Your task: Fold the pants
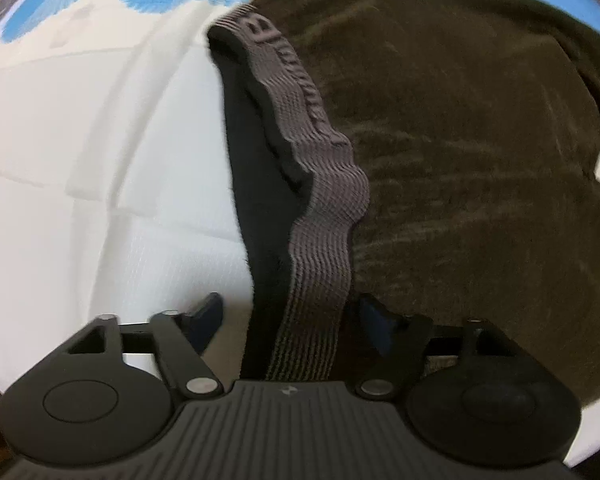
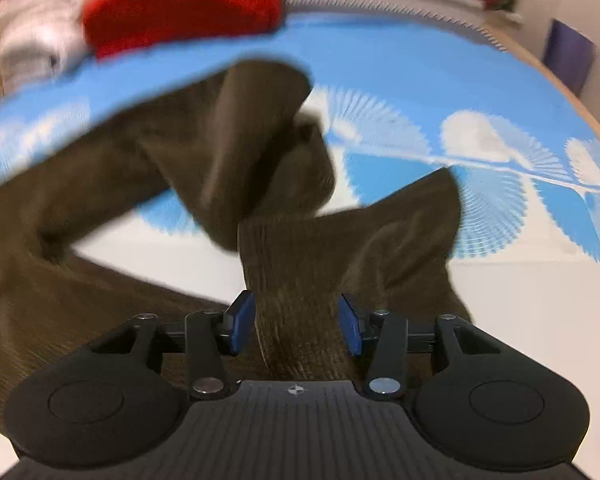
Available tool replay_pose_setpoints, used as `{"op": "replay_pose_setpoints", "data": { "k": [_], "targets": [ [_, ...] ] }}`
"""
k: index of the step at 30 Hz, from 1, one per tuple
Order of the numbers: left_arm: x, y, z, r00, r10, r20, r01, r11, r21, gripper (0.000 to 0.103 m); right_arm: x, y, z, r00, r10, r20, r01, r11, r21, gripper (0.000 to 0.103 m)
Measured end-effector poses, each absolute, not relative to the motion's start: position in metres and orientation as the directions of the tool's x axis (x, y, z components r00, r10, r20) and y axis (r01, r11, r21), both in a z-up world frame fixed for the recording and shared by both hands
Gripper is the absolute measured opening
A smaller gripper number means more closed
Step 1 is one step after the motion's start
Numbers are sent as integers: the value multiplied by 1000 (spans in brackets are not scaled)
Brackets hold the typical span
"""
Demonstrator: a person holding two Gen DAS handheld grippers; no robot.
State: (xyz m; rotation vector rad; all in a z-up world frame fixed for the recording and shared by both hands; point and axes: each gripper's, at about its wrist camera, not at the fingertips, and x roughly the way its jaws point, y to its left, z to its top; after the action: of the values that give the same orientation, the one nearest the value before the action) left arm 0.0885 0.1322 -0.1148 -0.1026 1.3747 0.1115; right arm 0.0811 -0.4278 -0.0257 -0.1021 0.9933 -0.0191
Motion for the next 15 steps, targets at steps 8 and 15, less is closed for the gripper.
{"op": "replay_pose_setpoints", "data": {
  "k": [8, 15],
  "targets": [
    [76, 136, -107, 261, -45, -964, -13, 999, -50, 26, 113, -386, -95, 405, -197, -893, -224, 925, -306, 51],
    [66, 143, -92, 299, -32, -954, -51, 997, -50, 24, 107, -411, -54, 497, -162, -852, -82, 969, -232, 7]
  ]
}}
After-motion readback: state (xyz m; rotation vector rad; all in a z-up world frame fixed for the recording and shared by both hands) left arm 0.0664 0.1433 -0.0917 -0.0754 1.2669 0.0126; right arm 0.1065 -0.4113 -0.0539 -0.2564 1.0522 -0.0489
